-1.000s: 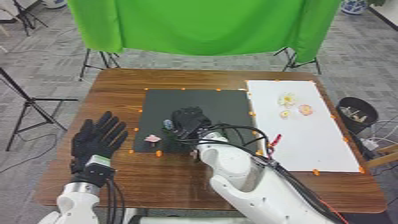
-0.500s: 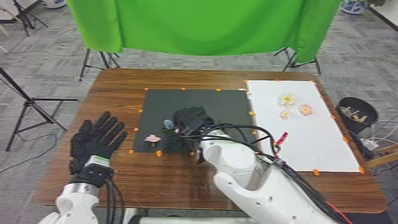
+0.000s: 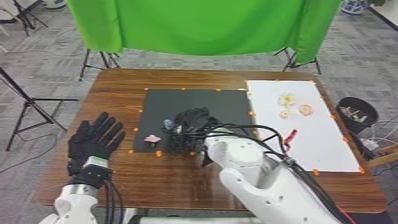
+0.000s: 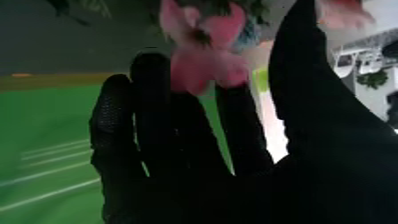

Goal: Arrange flowers

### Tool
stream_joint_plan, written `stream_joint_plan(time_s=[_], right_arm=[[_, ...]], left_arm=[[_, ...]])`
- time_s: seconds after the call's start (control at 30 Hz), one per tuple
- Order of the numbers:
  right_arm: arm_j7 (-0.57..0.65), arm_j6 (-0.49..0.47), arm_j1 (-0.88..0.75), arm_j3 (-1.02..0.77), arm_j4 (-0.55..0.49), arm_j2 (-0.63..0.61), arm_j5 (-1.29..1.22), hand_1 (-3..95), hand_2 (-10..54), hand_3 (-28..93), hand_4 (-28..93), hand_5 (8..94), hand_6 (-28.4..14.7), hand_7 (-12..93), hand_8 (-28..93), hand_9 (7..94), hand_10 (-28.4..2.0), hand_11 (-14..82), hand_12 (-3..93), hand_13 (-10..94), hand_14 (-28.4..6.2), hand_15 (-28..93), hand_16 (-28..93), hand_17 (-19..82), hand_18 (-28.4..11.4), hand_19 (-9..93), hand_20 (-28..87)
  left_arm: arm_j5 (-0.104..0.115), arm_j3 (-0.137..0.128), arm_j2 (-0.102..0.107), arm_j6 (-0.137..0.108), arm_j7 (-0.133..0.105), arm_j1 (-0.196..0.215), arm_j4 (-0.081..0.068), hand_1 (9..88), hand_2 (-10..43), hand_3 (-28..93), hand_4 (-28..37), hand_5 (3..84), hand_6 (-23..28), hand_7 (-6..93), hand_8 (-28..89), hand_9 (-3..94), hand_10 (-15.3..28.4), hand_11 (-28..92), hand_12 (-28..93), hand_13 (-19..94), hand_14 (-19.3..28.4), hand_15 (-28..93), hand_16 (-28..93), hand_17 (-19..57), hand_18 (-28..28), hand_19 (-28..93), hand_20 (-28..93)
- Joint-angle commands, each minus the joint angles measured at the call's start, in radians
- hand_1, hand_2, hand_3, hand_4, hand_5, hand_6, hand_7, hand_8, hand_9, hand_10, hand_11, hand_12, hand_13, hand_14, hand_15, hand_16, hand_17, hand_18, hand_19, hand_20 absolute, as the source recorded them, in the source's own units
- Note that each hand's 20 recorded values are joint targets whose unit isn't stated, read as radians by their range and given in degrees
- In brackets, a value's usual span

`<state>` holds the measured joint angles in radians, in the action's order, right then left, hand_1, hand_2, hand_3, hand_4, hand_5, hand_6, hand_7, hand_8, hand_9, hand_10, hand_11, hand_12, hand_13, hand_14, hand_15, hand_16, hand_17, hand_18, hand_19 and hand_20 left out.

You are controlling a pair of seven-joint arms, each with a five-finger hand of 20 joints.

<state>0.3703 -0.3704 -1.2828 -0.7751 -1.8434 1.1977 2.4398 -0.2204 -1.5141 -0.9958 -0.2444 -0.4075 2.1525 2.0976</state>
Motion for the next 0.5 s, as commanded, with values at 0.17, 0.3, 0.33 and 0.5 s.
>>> stream_joint_plan(time_s=[0.17,0.3,0.33,0.5], right_arm=[[0.023,0.041,-0.050,-0.075,-0.107,-0.052,-0.028,32.4,-9.5,83,-28,41.7,-4.0,14,-12,40.9,-18.4,15.3,19.1,36,-19.4,71,22,15,-24.9,71,51],[0.073,0.141,-0.086,-0.159,-0.142,-0.118,-0.050,29.9,-9.5,80,-28,41.8,-4.1,13,-12,41.1,-18.5,14.3,18.7,36,-19.6,69,21,15,-25.2,71,51],[0.102,0.182,-0.087,-0.176,-0.137,-0.143,-0.055,28.8,-9.5,79,-28,41.8,-4.2,13,-11,41.2,-18.6,14.0,18.6,36,-19.6,69,20,16,-25.1,71,51],[0.238,0.344,-0.048,-0.240,-0.029,-0.231,-0.076,33.0,-9.5,79,-28,47.5,-4.6,13,-11,45.9,-18.2,13.1,17.0,41,-17.4,58,17,19,-23.9,70,45]], left_arm=[[0.007,-0.005,-0.014,-0.001,-0.002,0.015,0.008,27.6,14.5,71,-28.3,40.1,10.7,14.5,-9,32.6,16.2,27,11,24,17.2,43,-8,-7.1,15.1,36,9],[0.007,-0.008,-0.016,0.003,-0.007,0.021,0.012,27.7,14.5,70,-28.3,40.3,10.6,14.5,-9,32.6,16.3,27,11,24,17.2,43,-8,-7.1,15.1,36,9],[0.008,-0.007,-0.015,0.004,-0.011,0.023,0.013,27.7,14.5,70,-28.3,40.2,10.6,14.6,-9,32.6,16.3,27,11,24,17.2,43,-8,-7.1,15.1,36,9],[0.010,-0.017,-0.010,0.003,-0.031,0.043,0.023,27.4,14.7,70,-28.3,40.5,10.7,14.6,-9,32.6,16.3,27,11,24,17.2,43,-8,-7.1,15.1,36,9]])
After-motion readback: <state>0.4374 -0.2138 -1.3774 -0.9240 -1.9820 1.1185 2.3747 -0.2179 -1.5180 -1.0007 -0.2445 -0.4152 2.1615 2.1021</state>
